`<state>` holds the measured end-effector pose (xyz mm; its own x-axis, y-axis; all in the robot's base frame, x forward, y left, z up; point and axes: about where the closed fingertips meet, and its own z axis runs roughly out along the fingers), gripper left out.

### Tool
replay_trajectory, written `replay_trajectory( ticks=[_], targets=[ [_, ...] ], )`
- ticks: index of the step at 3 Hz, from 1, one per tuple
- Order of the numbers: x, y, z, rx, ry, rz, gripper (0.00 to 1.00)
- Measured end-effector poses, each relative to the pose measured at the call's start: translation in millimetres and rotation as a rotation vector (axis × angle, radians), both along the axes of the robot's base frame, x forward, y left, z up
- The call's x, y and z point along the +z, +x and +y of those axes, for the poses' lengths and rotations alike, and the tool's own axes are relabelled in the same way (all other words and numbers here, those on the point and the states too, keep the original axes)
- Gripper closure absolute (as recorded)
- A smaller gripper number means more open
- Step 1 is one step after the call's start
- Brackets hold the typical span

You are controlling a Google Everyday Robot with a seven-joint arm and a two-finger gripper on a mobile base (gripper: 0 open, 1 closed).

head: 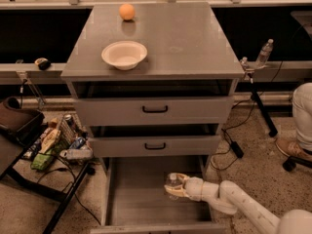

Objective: Pick water bottle from bottom drawer and place on counter

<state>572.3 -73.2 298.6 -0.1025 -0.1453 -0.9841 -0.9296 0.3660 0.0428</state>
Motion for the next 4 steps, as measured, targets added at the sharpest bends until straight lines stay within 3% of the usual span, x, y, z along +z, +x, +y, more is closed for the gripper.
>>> replay_trajectory(
  ticks=[1,2,3,4],
  targets=[
    [75.7,-38.8,-55.0,-0.019,0.010,0.039,1.00],
    [202.9,-75.2,-121.4,0.009,0.073,0.094,1.00],
    [296.8,-67.7,-172.1,-0.008,0.132,0.126,1.00],
    [390.1,-32.2,-211.0,-0.065,0.163,0.123,1.00]
  ],
)
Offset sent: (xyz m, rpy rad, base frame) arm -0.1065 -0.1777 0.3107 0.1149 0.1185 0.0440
